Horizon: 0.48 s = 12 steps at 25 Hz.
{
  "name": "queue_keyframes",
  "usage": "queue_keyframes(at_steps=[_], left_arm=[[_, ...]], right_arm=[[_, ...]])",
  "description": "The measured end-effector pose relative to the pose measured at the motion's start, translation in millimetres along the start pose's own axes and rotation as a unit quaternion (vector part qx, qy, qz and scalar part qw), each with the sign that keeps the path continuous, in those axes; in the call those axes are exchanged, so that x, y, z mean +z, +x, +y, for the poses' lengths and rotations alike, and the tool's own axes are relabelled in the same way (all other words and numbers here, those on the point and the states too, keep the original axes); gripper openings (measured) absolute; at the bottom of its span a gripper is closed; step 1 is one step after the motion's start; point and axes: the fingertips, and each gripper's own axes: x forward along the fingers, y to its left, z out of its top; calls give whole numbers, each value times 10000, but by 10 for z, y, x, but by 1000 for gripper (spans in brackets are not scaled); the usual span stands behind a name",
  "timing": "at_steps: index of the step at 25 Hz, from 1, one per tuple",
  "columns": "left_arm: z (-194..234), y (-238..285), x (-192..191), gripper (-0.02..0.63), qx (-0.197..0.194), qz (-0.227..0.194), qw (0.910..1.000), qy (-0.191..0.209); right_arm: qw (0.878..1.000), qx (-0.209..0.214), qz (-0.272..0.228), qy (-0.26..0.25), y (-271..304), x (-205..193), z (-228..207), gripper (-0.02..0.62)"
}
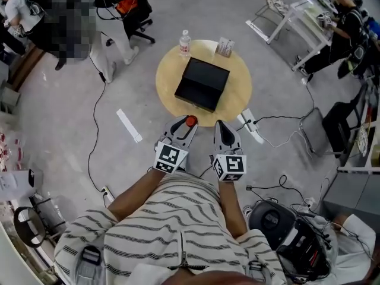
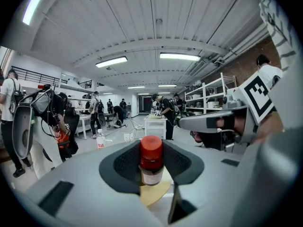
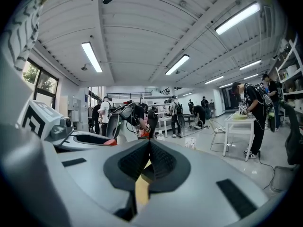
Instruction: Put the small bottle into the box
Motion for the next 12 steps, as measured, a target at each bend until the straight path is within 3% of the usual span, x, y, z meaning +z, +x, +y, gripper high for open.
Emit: queue_keyframes(at_steps=[12], left_arm=[[427, 263, -30, 149, -311, 23, 9995, -81]], right_arm=[[9996, -267, 91, -94, 444, 74, 32, 9]])
